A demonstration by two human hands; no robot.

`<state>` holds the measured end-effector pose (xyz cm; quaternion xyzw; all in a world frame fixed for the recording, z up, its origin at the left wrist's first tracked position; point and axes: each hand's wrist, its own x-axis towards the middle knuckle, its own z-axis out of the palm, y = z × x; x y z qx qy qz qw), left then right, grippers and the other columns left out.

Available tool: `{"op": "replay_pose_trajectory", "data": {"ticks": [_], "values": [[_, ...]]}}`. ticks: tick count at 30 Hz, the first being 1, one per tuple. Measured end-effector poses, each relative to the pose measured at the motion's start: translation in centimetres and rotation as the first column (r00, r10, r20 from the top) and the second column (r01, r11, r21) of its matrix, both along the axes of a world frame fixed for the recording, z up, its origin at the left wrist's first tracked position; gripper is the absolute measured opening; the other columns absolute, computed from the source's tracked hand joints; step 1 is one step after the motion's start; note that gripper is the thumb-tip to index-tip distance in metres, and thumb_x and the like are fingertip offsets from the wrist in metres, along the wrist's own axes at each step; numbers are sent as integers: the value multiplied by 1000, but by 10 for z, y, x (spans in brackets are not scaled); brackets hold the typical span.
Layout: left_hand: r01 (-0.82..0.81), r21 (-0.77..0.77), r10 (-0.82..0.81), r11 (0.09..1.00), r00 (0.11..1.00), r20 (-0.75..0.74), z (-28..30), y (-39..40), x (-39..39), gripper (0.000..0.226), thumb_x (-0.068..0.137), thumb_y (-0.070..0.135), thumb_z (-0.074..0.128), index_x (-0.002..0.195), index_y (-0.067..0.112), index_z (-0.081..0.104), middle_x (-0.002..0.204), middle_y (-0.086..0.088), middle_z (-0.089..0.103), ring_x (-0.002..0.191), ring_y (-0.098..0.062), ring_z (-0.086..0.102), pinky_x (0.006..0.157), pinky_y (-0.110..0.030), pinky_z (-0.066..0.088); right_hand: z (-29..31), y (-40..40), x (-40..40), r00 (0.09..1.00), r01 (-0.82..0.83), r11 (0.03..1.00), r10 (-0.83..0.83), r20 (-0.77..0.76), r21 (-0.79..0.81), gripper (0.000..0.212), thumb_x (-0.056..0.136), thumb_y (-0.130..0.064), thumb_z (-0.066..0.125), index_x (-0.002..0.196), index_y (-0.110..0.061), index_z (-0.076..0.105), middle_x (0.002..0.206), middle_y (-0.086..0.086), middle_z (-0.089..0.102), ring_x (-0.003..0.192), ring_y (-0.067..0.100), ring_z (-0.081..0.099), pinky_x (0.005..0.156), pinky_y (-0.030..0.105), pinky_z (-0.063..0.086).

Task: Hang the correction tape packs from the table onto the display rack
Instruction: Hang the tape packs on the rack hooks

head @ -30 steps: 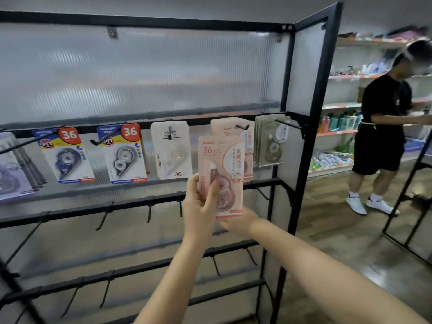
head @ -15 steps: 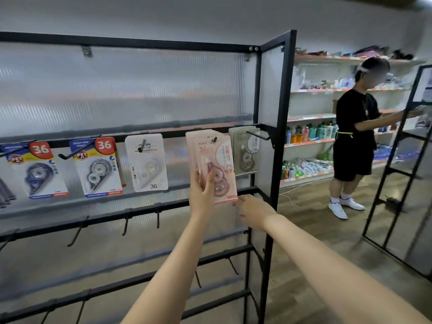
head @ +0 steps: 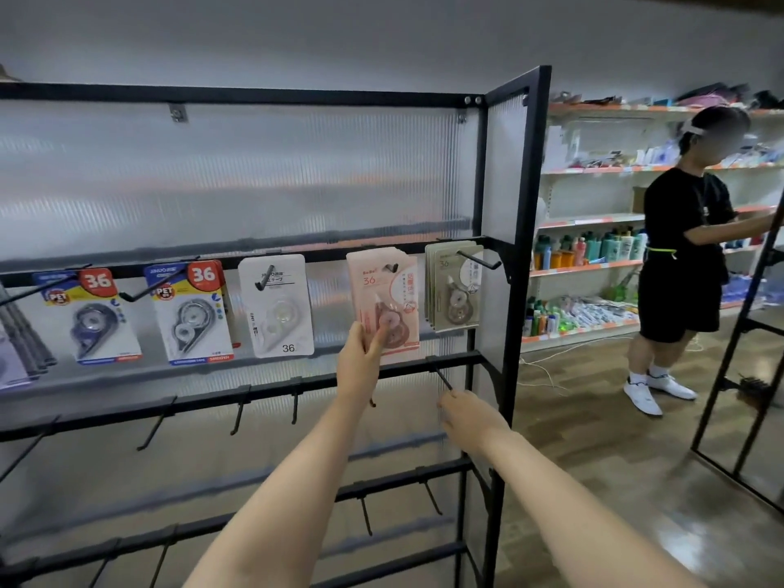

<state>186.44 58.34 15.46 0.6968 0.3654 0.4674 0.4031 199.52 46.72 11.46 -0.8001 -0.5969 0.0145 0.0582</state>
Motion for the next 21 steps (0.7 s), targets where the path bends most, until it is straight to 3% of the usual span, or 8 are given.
{"op": "replay_pose_trajectory", "data": {"ticks": [5,10,13,17,21], "values": [[-73,134,119,988,916,-383,-17,2,-44,37,96,43,51,111,9,57,107,-4,66,97,-21,62,81,-35,48,13,6,-34,997,-77,997,77,-18,-17,49,94,-1,44,141,-12,38,143,7,40,128,25,42,103,35,40],[-15,295,199,955,771,-606,-12,2,-128,36,97,35,51,123,9,54,119,-7,61,106,-22,58,87,-34,48,43,33,-101,988,-145,987,148,-47,67,38,95,-6,40,131,-12,47,134,9,48,121,26,47,94,37,44],[15,385,305,923,581,-754,3,2,-206,36,97,37,49,124,13,53,122,-6,57,108,-24,55,86,-35,47,50,55,-171,973,-223,972,226,-38,78,34,95,-11,41,127,-11,51,128,11,54,116,29,52,92,38,46],[20,433,414,901,258,-873,16,-17,-348,43,98,37,45,133,11,48,133,-10,50,121,-29,48,93,-40,43,51,76,-309,929,-367,927,369,-13,77,33,97,-14,44,129,-12,49,131,12,52,118,29,50,95,39,46],[-67,457,457,887,-15,-889,17,-57,-520,40,98,35,44,127,7,50,129,-13,52,121,-31,47,93,-40,41,46,80,-487,799,-601,799,602,-3,23,37,97,-9,39,133,-7,44,135,14,48,124,30,45,98,38,42]]}}
